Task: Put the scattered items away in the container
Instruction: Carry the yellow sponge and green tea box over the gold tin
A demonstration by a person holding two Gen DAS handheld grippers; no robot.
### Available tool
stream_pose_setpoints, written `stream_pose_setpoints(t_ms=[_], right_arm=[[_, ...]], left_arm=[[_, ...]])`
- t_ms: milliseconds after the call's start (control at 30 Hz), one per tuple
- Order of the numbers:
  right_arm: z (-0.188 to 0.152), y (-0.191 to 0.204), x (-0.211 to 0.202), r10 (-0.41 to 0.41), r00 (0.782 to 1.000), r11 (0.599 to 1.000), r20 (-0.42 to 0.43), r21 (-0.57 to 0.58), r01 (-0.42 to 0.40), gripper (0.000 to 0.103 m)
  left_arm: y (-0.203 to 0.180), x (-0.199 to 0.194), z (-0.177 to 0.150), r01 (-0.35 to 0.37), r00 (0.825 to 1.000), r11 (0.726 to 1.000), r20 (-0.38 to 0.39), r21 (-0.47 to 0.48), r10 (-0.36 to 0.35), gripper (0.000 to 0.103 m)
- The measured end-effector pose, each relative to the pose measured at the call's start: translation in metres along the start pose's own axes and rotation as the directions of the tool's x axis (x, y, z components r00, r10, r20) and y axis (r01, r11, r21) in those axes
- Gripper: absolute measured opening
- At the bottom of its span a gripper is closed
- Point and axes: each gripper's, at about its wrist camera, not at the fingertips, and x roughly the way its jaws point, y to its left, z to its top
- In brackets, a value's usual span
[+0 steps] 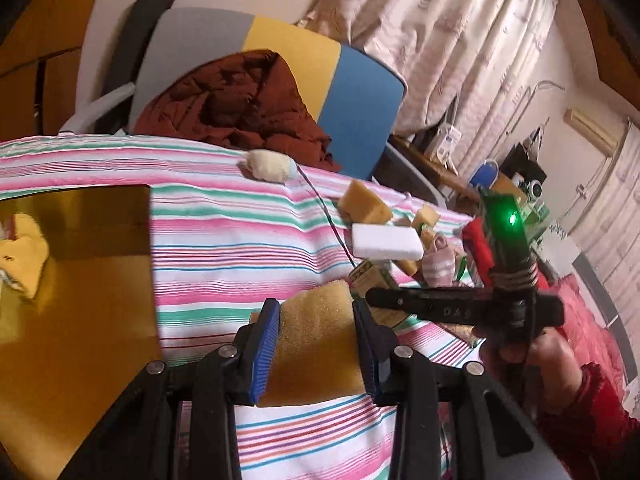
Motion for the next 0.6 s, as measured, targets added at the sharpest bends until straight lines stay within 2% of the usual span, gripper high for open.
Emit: stream_pose_setpoints(t_ms=[133, 367, 600], right_arm=[[-0.003, 0.015, 0.004, 0.002, 1.0, 0.999, -0.002, -0.052, -0.002, 0.032], [-0.007, 0.046, 0.006, 0.039, 0.999, 0.994, 0.03, -0.102, -0.036, 0.032], [0.0, 0.088, 0.003, 0.169, 0.985, 0.983, 0.045, -0.074, -0.166, 0.032]], left_arm=[[0.018, -0.025, 0.003, 0.001, 0.998, 0.999, 0.056, -0.047, 0.001, 0.036], [0.06, -0.066, 0.011, -0.035, 0.99, 0.991, 0.133, -0.128, 0.052, 0.036], [0.119, -0.102, 0.01, -0.137, 0.973, 0.971, 0.155, -0.198, 0.169, 0.036]])
